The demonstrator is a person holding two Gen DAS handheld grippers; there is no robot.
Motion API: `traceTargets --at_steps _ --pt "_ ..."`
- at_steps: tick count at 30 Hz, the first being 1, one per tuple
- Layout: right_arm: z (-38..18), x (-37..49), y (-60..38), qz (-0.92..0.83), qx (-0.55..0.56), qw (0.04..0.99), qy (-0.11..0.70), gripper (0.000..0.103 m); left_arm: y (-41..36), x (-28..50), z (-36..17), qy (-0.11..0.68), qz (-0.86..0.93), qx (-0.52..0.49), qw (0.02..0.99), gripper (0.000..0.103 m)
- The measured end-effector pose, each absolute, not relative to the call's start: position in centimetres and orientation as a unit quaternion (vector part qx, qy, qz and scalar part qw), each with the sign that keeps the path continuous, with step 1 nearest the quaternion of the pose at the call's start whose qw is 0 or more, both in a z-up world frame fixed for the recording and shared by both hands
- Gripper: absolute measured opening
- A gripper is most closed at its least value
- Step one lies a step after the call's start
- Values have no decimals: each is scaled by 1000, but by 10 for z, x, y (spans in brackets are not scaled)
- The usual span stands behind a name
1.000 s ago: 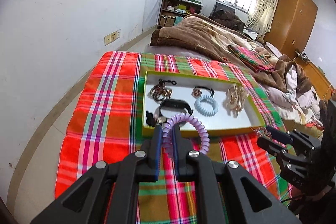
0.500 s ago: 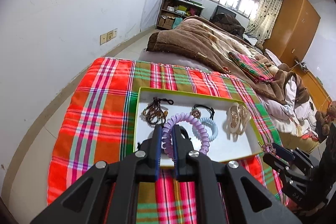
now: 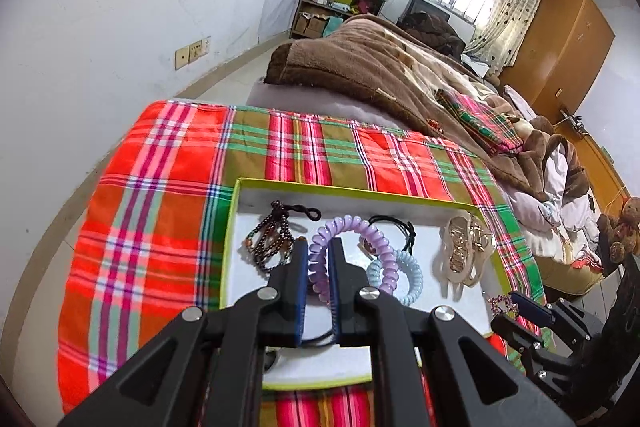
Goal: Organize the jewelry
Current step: 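Carry the lavender coil and rhinestone brooch over the yellow box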
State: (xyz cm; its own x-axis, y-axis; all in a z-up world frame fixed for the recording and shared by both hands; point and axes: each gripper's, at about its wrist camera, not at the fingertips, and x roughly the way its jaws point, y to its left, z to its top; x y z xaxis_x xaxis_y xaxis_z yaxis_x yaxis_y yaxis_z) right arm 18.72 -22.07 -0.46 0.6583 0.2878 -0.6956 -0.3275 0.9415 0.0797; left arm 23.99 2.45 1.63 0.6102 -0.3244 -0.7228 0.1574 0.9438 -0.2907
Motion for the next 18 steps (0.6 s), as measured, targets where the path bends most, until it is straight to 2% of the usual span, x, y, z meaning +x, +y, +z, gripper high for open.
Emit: traceTargets --at_steps 18 --pt "-27 210 -222 195 -48 887 416 34 0 267 -11 447 -145 -91 878 10"
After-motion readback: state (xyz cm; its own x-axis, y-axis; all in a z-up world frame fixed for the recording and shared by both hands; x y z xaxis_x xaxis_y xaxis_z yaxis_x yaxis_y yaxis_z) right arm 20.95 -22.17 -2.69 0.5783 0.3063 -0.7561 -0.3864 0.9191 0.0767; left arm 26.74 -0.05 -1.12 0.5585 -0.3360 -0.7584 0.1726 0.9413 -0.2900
